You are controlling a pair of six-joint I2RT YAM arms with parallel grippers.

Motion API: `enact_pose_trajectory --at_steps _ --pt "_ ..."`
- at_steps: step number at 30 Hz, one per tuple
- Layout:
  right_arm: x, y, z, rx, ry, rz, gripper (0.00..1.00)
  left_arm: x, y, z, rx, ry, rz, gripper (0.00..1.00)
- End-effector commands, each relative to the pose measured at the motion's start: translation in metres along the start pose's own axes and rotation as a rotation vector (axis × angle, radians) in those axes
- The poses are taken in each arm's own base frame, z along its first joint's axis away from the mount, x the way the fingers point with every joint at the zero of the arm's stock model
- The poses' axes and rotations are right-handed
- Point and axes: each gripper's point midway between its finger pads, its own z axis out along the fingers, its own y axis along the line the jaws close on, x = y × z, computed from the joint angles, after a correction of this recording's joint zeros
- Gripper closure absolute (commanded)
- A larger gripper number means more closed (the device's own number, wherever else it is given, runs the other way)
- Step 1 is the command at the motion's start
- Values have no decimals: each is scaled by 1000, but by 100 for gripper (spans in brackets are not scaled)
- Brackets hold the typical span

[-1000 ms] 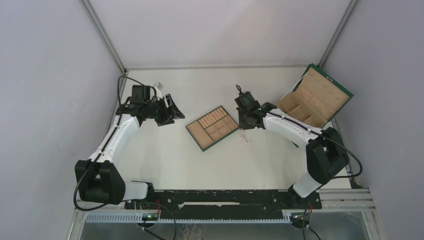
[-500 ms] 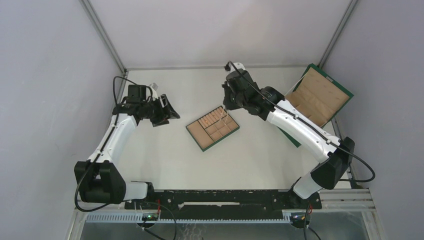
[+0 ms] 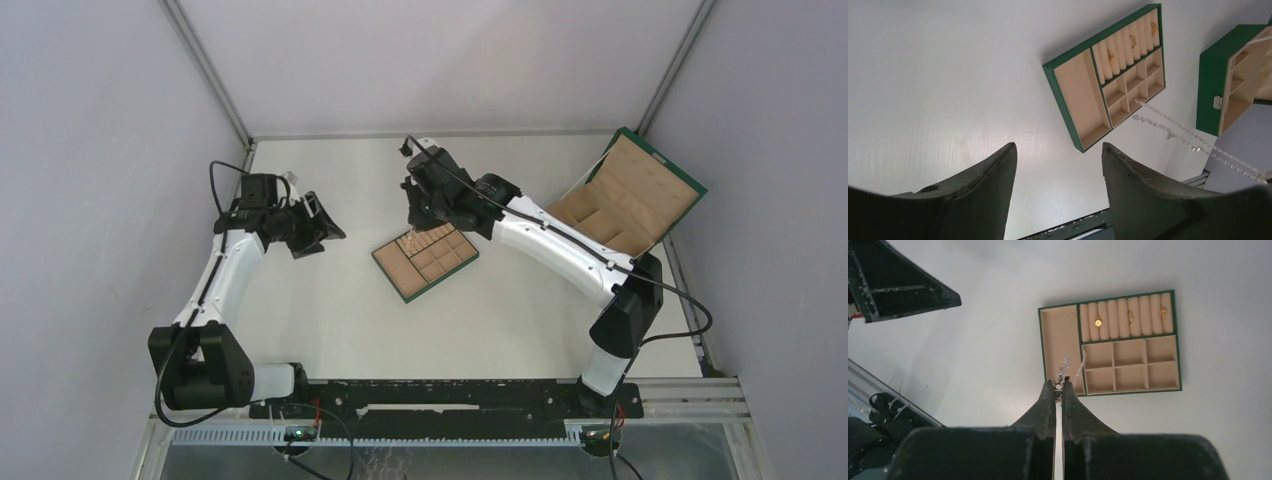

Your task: Organize the mixed jewelry

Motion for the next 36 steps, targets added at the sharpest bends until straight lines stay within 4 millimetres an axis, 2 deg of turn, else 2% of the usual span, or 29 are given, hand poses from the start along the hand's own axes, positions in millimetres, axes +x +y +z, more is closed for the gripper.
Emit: enact_pose_trajectory --at_steps 1,10,20,24,28,36 --pt "-2 18 -3 -55 -17 -13 100 -1 -2 -5 29 -23 -13 32" --pt "24 28 22 -76 70 -32 100 -2 -6 -7 48 -24 -14 32" --pt "55 26 58 -61 155 -57 100 0 -7 -9 52 -22 -12 32" --pt "62 26 66 -62 177 -58 100 2 -5 -10 47 -23 -12 32" --pt "57 28 62 -70 161 -52 100 3 -4 -10 44 -25 -10 32" --pt "22 33 36 -83 57 -52 100 -1 -6 -10 48 -29 -8 32"
